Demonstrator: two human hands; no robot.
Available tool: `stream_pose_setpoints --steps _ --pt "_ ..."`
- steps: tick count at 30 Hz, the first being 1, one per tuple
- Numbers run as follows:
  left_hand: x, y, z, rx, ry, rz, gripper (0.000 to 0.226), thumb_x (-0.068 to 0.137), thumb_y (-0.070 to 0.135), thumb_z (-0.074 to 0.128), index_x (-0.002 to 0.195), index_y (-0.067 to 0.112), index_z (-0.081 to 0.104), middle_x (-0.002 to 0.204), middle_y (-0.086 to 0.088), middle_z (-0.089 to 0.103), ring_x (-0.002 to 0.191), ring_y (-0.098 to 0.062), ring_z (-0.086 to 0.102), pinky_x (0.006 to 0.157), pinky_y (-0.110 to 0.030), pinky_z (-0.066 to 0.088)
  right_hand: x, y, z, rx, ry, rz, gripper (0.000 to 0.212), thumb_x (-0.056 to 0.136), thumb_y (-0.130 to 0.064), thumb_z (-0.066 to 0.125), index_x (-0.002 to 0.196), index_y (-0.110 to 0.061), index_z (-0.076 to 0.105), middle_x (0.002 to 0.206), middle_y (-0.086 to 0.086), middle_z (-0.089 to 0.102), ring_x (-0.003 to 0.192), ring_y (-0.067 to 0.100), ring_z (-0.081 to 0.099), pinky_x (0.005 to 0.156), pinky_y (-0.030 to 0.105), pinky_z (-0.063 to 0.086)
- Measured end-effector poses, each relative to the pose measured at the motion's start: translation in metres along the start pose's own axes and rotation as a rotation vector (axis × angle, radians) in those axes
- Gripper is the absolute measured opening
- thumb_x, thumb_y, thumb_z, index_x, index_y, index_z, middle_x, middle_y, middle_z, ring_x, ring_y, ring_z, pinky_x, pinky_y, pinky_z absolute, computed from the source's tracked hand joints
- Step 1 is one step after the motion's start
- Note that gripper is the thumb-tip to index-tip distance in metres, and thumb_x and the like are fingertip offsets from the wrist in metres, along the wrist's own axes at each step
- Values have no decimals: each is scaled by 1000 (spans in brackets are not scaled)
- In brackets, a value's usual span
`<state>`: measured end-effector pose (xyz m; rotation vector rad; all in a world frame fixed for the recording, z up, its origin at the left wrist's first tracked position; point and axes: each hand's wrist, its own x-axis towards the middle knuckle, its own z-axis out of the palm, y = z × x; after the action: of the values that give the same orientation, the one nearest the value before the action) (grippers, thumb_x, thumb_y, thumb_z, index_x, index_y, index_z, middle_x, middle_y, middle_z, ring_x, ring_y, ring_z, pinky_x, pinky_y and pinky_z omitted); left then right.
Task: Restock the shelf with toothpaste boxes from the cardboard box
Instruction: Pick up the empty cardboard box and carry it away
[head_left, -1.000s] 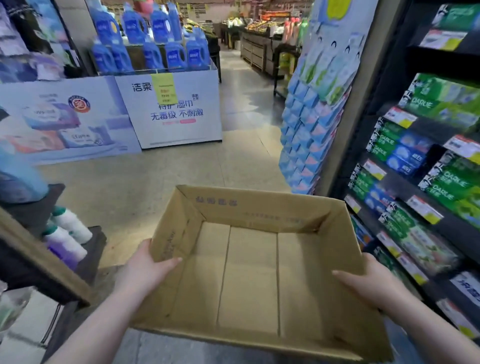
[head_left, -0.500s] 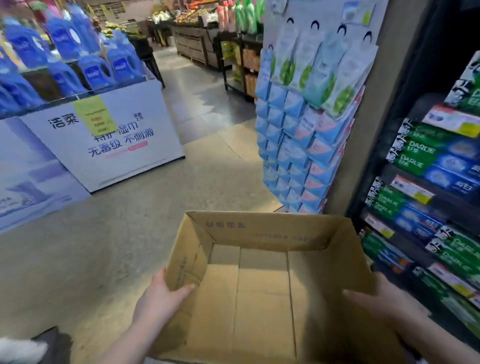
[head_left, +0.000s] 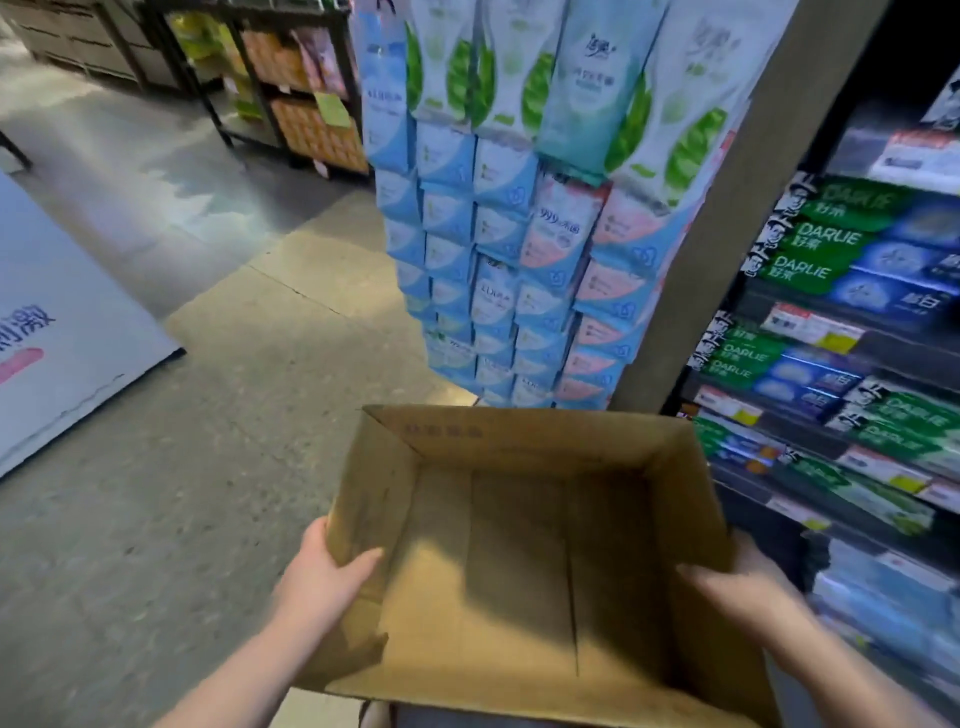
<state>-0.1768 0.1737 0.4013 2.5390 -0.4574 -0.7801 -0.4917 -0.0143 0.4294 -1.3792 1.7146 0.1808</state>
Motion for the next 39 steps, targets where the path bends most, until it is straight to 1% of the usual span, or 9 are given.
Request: stream_pose_setpoints --steps 4,9,12,17,21,23,27,31,39 --pt "87 -7 -16 141 -111 118 66 74 44 67 128 21 38 112 -10 65 99 -32 63 81 -37 48 -3 -28 63 135 81 124 81 81 -33 66 145 -13 20 144 18 39 126 35 44 100 41 40" --pt "159 -4 -18 236 -183 228 68 76 49 64 130 22 34 110 -6 61 102 -34 60 82 -39 48 13 -41 123 264 113 249 81 82 -32 65 145 -13 19 145 19 37 125 38 44 99 45 41" --pt "194 -5 1 236 -235 243 72 76 50 64 134 21 31 123 -10 59 110 -35 57 90 -43 48 38 -42 146 320 111 306 82 81 -31 66 146 -16 17 145 21 35 124 39 45 96 48 42" --pt "256 -22 58 181 -308 193 79 76 51 64 138 18 30 134 -15 52 121 -38 51 102 -47 40 107 -31 189 389 91 357 75 84 -26 64 144 -14 20 143 19 38 125 38 43 100 47 36" --pt "306 -48 116 149 -370 170 75 67 59 64 128 20 43 122 -13 60 111 -32 58 94 -42 45 179 -13 234 395 74 401 69 85 -19 62 142 -14 25 141 17 40 125 37 42 103 47 35" --pt "330 -61 148 162 -367 142 72 66 64 62 125 27 44 117 -9 63 106 -32 60 94 -48 47 217 1 258 400 72 408 65 84 -17 63 140 -13 29 135 18 45 119 36 47 99 46 39" --pt "376 -78 203 145 -407 80 65 83 47 57 138 24 33 130 -14 51 117 -39 49 100 -50 39 283 24 303 441 35 404 57 85 -13 59 137 -13 34 132 17 50 117 36 50 100 49 41" --pt "431 -111 259 -3 -574 91 61 77 51 63 129 27 42 121 -5 56 105 -30 55 89 -48 46 351 51 350 481 22 396 57 87 -15 57 139 -17 32 135 12 48 121 35 48 101 49 40" --pt "502 -168 351 -2 -531 59 58 78 53 59 129 28 44 122 -7 57 109 -34 53 96 -55 44 452 98 428 599 41 448 59 85 -12 57 138 -19 32 134 15 49 117 37 51 100 52 41"
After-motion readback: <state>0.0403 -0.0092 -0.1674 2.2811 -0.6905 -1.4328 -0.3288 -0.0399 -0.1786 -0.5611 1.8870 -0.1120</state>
